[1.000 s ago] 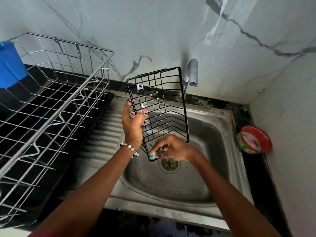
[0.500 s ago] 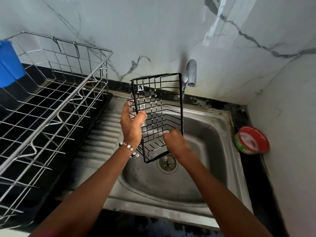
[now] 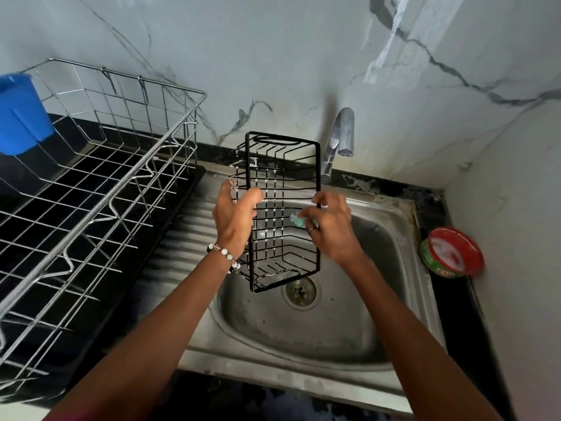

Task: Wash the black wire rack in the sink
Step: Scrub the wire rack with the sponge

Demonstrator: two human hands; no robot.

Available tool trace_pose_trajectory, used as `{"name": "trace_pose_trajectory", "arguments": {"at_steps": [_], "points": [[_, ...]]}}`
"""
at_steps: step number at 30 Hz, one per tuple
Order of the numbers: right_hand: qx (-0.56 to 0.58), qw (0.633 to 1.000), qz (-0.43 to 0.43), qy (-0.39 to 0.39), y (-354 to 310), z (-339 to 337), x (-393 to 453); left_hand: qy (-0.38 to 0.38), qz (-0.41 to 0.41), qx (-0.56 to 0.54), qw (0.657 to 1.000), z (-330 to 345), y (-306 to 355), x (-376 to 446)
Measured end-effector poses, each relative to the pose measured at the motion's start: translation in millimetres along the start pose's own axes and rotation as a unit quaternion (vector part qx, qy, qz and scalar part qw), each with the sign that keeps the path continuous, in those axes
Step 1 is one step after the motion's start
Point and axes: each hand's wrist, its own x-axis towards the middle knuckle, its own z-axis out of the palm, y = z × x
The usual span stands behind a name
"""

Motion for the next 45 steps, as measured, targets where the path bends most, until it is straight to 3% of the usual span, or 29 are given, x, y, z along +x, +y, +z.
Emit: {"name": "trace_pose_trajectory", "arguments": {"at_steps": [6, 8, 12, 16, 19, 23, 26, 28, 32, 34, 36, 38, 40, 41, 43, 45], "points": [[0.061, 0.998, 0.022, -0.020, -4, 24, -10, -0.060, -0.073, 0.069, 0.993, -4, 13, 13], [0.073, 0.995, 0.062, -0.001, -4, 27, -11, -0.115, -0.057, 0.115, 0.985, -8, 17, 17], [0.140, 0.971, 0.190, 0.032, -7, 31, -16, -0.240, -0.023, 0.100, 0.965, -23, 19, 20], [0.200, 0.931, 0.299, 0.061, -10, 40, -23, -0.266, -0.098, 0.024, 0.959, -31, 8, 8], [0.220, 0.911, 0.341, 0.077, -11, 48, -28, -0.231, -0.121, -0.015, 0.965, -26, -7, -7], [0.218, 0.891, 0.381, 0.116, -24, 53, -28, -0.048, -0.079, -0.103, 0.990, -18, -34, -26], [0.208, 0.882, 0.400, 0.132, -35, 52, -25, -0.028, 0.000, -0.059, 0.998, -6, -46, -43], [0.198, 0.884, 0.405, 0.124, -43, 52, -26, 0.010, 0.006, -0.032, 0.999, 1, -46, -40], [0.131, 0.930, 0.342, -0.004, -53, 49, -30, 0.075, 0.032, -0.087, 0.993, 0, -38, -29], [0.004, 0.962, 0.255, -0.095, -56, 44, -34, 0.076, 0.088, -0.080, 0.990, -3, -36, -25], [-0.148, 0.967, 0.172, -0.114, -60, 37, -37, 0.057, 0.127, -0.078, 0.987, -4, -36, -18], [-0.208, 0.970, 0.085, -0.094, -65, 33, -36, 0.034, 0.150, -0.071, 0.985, -5, -32, -12], [-0.155, 0.983, -0.008, -0.102, -65, 41, -30, 0.013, 0.181, -0.063, 0.981, -3, -28, -11], [-0.068, 0.990, -0.028, -0.120, -64, 46, -27, 0.001, 0.192, -0.063, 0.979, -3, -25, -10], [0.105, 0.980, -0.043, -0.160, -62, 52, -25, -0.027, 0.206, -0.071, 0.976, -4, -22, -10], [0.175, 0.970, -0.076, -0.153, -56, 48, -26, -0.050, 0.214, -0.082, 0.972, -7, -21, -9]]}}
